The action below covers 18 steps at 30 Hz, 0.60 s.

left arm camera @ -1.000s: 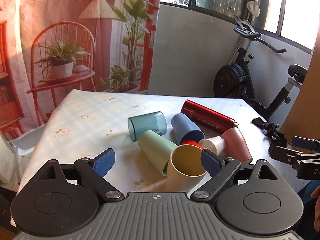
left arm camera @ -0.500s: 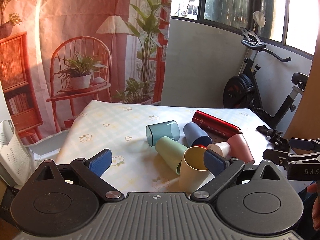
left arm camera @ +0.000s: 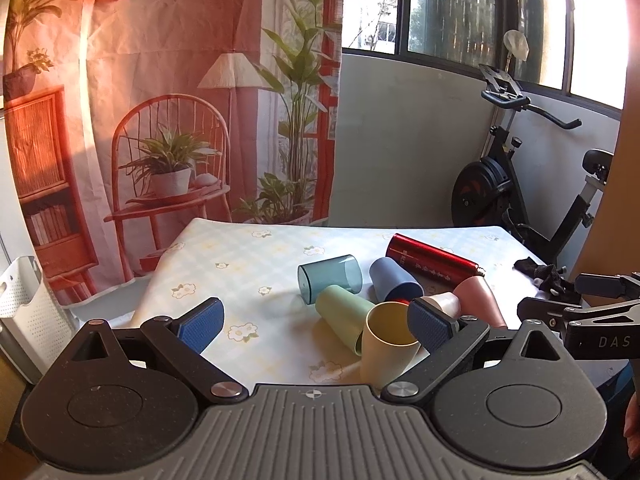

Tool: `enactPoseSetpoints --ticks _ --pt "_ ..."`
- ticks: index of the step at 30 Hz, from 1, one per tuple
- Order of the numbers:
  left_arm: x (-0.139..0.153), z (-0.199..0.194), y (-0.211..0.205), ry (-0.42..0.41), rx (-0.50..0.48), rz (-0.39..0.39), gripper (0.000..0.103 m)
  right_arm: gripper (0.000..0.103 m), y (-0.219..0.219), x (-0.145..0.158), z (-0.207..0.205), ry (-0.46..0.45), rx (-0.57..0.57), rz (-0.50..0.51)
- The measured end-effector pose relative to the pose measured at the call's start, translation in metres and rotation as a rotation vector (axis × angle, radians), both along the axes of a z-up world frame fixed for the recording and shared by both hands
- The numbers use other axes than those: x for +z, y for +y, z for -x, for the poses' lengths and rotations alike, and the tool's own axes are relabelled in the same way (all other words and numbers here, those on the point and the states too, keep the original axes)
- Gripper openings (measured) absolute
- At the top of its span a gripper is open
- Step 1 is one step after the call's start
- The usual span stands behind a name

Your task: Flip cup upright

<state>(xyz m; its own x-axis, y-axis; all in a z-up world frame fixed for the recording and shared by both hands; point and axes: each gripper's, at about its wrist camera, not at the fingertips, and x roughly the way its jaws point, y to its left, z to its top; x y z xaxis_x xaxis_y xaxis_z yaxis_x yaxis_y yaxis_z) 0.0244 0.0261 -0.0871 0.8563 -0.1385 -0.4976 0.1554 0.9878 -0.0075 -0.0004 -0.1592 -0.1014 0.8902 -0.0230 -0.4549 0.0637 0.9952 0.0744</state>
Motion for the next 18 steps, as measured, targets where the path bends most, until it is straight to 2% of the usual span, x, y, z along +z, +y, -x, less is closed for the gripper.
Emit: enactPoseSetpoints --ticks 9,18 --pt "0.0059 0.0100 -0.0055 -0.033 -0.003 -0.043 0.099 0.103 0.0004 0.0038 0.0026 -0.008 -0.001 0.000" --pt "0.0100 0.0134 -0.0053 -0.042 -0.005 -0.038 0.099 0.103 -0.0005 0.0072 0.0049 -0.019 -0.008 -0.004"
